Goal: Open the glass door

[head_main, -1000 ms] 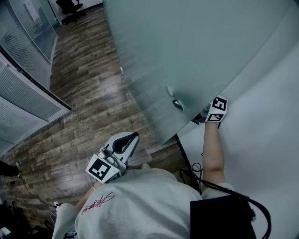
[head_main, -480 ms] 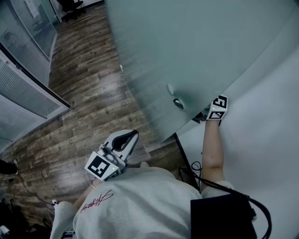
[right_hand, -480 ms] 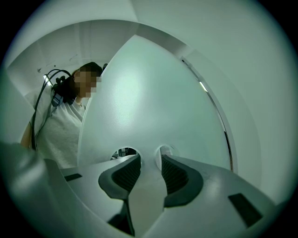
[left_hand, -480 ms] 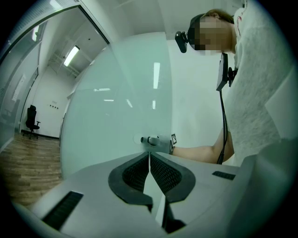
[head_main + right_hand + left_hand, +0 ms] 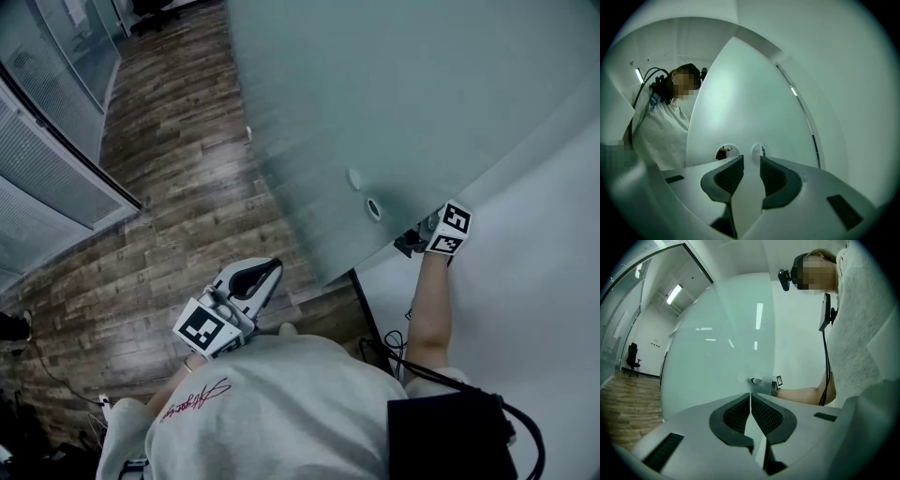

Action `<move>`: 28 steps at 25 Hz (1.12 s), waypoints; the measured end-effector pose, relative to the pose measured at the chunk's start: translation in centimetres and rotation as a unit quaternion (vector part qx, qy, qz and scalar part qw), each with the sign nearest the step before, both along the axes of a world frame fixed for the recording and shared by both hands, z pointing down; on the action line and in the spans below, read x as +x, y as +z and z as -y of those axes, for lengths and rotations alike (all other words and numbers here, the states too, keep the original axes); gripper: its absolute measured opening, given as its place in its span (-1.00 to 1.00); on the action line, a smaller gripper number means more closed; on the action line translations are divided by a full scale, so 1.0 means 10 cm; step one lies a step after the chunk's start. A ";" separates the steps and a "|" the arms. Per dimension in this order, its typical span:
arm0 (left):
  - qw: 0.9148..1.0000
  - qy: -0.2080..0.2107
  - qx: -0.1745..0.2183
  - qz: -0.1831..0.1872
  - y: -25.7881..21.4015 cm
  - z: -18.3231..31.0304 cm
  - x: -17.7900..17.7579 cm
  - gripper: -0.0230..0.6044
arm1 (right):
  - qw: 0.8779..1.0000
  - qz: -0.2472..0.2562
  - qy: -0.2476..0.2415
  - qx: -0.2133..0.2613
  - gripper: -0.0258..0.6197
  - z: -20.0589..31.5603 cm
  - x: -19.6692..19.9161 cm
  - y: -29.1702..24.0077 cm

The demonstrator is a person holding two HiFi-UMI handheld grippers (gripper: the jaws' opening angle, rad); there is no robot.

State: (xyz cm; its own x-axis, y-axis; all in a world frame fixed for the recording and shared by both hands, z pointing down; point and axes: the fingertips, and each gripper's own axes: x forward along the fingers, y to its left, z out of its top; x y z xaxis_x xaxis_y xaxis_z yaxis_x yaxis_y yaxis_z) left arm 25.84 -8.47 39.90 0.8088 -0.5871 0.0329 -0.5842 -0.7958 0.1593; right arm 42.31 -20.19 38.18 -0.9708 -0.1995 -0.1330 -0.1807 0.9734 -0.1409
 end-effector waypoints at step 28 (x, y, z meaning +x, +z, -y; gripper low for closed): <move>0.986 0.161 0.014 -0.030 -0.10 -0.06 -0.09 -0.85 | 0.969 -0.011 0.246 0.027 -0.82 -1.39 -0.17 -0.15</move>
State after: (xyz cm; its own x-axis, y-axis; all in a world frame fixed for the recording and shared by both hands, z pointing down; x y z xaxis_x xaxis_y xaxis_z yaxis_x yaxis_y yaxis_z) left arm 24.89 -7.85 38.91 0.9535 -0.2995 -0.0340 -0.2905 -0.9432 0.1615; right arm 40.65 -6.31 36.70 -0.7622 -0.6329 -0.1360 -0.6279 0.7739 -0.0828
